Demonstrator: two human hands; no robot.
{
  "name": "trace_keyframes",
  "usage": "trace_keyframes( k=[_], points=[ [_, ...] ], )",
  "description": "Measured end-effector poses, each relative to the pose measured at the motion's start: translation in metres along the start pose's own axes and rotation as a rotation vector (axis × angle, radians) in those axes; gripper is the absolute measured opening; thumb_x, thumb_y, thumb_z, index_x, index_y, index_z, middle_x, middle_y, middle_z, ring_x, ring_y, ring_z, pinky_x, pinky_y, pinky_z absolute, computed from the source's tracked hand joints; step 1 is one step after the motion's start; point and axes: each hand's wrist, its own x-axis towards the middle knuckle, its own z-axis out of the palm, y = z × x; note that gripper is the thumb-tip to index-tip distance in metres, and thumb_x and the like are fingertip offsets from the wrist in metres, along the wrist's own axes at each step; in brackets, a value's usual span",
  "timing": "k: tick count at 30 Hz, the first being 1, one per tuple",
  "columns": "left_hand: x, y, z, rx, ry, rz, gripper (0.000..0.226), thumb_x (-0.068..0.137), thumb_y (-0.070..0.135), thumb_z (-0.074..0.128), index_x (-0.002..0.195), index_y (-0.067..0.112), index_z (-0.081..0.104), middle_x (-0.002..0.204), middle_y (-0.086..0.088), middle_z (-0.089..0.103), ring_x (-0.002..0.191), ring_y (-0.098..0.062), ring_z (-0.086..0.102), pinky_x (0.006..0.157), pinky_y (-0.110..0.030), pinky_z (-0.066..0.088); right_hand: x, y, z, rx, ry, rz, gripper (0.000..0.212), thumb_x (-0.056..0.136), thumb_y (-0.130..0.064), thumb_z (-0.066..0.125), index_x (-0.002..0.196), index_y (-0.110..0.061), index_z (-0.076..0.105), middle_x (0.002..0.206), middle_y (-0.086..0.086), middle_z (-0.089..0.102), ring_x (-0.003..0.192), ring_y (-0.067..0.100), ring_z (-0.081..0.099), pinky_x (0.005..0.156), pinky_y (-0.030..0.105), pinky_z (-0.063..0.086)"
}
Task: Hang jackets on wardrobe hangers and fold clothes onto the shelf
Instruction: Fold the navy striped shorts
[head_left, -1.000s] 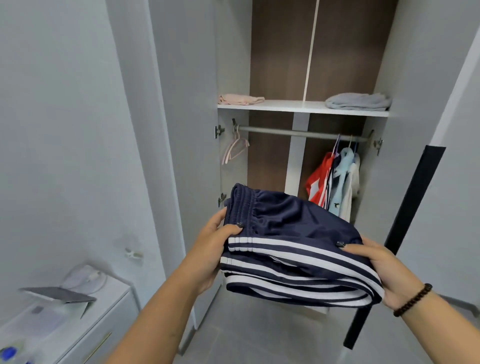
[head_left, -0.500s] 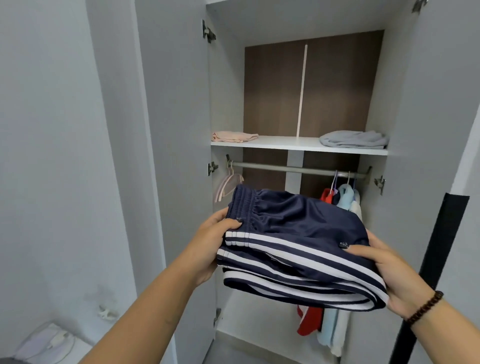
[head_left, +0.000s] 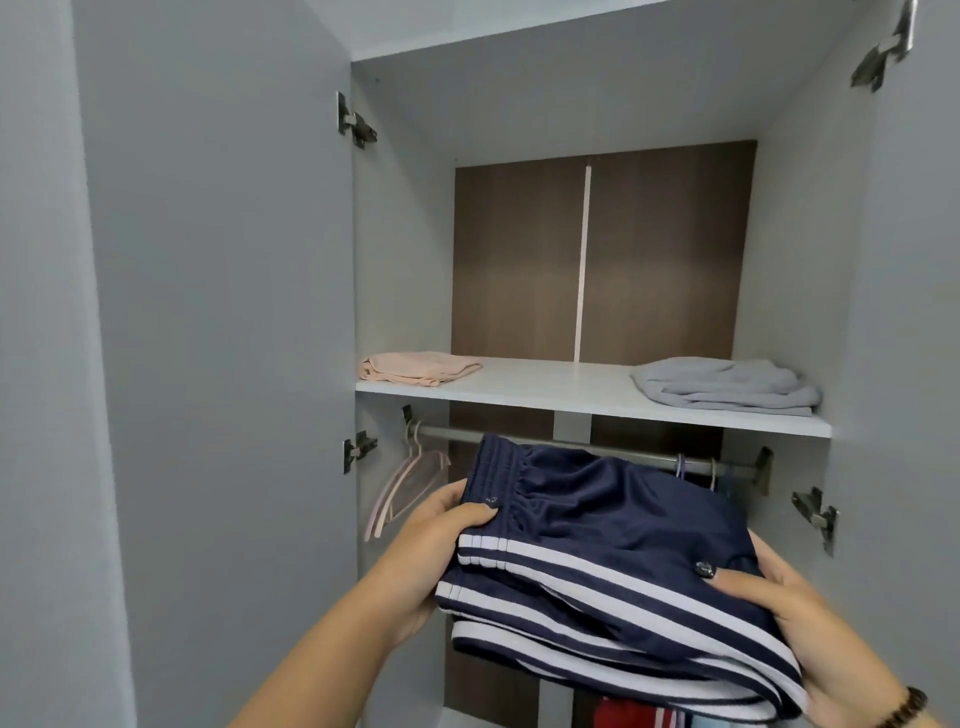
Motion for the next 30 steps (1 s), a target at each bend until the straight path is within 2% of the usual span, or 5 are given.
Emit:
trace_keyframes(
  k=[2, 6, 16, 26, 30],
  points=[
    [0.028, 0.002, 0.001, -0.012, -0.006, 0.014, 0.027, 0.093, 0.014, 0.057, 0.12, 0.018, 0.061, 0.102, -0.012, 0.074, 0.092, -0.03, 0.071, 0.079, -0.041, 0.057, 0.023, -0.008, 0.0, -0.005, -0.017, -0.014, 0.075, 0.053, -0.004, 0.08, 0.122, -0.023, 0.06, 0.11, 0.012, 0.071, 0.092, 0.037, 0.069, 0.078, 0.05, 0.057],
    [0.084, 0.009, 0.002, -0.043, -0.05, 0.034, 0.027, 0.094, 0.012, 0.055, 0.12, 0.017, 0.062, 0.102, -0.012, 0.074, 0.085, -0.026, 0.071, 0.07, -0.036, 0.055, 0.071, -0.02, 0.0, -0.038, -0.066, -0.053, 0.095, 0.026, -0.015, 0.097, 0.115, -0.023, 0.064, 0.112, 0.014, 0.069, 0.091, 0.038, 0.069, 0.063, 0.044, 0.059],
    [0.251, 0.052, -0.001, 0.107, -0.288, 0.125, 0.029, 0.097, 0.013, 0.051, 0.121, 0.023, 0.063, 0.107, -0.008, 0.073, 0.099, -0.027, 0.07, 0.082, -0.04, 0.054, 0.201, -0.064, 0.016, -0.182, 0.044, -0.246, 0.043, 0.081, 0.007, 0.053, 0.117, -0.016, 0.061, 0.105, 0.011, 0.072, 0.082, 0.027, 0.072, 0.064, 0.035, 0.06],
    [0.395, 0.14, 0.067, 0.371, -0.456, 0.274, 0.038, 0.094, -0.004, 0.047, 0.111, 0.021, 0.069, 0.099, -0.004, 0.075, 0.085, -0.022, 0.072, 0.071, -0.035, 0.057, 0.288, -0.122, 0.006, -0.2, 0.315, -0.519, 0.034, 0.089, -0.002, 0.054, 0.12, -0.013, 0.061, 0.11, 0.013, 0.07, 0.095, 0.03, 0.068, 0.079, 0.04, 0.058],
    [0.448, 0.165, 0.129, 0.566, -0.364, 0.342, 0.043, 0.091, -0.006, 0.047, 0.106, 0.026, 0.071, 0.102, -0.008, 0.074, 0.098, -0.032, 0.068, 0.089, -0.046, 0.055, 0.31, -0.142, -0.009, -0.173, 0.415, -0.61, 0.029, 0.091, -0.006, 0.054, 0.118, -0.01, 0.061, 0.109, 0.008, 0.071, 0.099, 0.022, 0.068, 0.081, 0.035, 0.055]
  ],
)
